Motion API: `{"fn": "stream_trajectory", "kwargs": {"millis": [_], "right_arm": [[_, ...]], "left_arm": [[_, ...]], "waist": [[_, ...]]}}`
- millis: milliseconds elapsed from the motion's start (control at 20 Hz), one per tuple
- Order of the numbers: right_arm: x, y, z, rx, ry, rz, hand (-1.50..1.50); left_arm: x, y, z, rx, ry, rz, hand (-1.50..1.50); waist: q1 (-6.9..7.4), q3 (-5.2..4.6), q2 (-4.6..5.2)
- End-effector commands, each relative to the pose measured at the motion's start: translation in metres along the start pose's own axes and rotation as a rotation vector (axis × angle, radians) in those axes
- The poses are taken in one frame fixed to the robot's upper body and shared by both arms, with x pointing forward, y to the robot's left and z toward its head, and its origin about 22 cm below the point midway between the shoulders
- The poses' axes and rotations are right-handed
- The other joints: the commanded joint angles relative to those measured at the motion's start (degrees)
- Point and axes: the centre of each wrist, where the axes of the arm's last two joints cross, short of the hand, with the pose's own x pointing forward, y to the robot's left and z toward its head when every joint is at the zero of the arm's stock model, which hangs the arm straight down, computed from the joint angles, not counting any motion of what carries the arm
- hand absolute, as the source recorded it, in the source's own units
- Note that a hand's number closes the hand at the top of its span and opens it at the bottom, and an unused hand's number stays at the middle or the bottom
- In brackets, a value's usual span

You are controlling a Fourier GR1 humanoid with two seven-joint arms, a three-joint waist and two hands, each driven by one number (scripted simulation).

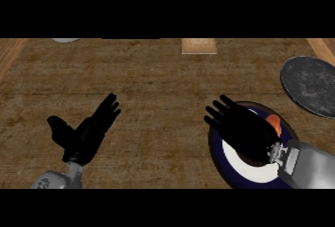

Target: Pick the can from the plate and place it in the pan

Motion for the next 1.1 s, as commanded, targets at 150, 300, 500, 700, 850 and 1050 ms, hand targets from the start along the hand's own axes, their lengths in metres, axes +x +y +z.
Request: {"fn": "stream_trajectory", "kwargs": {"millis": [150, 300, 500, 700, 850, 1050], "right_arm": [[0.081, 0.009, -0.005, 0.184, 0.140, 0.118, -1.50], [0.080, 0.014, -0.001, 0.206, 0.166, 0.088, -1.50], [0.095, 0.015, -0.001, 0.167, 0.205, 0.097, -1.50], [0.079, 0.020, -0.025, 0.175, 0.241, 0.147, -1.50], [0.073, 0.025, -0.004, 0.137, 0.288, 0.203, -1.50], [0.057, 0.030, -0.013, 0.148, 0.312, 0.219, -1.50]], "left_arm": [[0.006, 0.002, 0.008, 0.011, -0.007, -0.016, 0.00], [-0.004, 0.001, 0.002, 0.002, -0.024, 0.003, 0.00], [0.005, 0.001, 0.006, -0.002, -0.021, 0.011, 0.00], [0.007, 0.000, -0.006, -0.005, -0.019, -0.007, 0.00], [0.014, -0.007, -0.006, -0.009, -0.010, 0.017, 0.00], [0.002, -0.003, 0.007, -0.019, -0.009, -0.015, 0.00]], "waist": [[-0.17, 0.25, 0.40], [-0.02, 0.27, 0.69], [0.21, 0.29, 0.70], [0.46, 0.29, 0.80], [0.23, 0.30, 0.72], [0.34, 0.28, 0.75]]}}
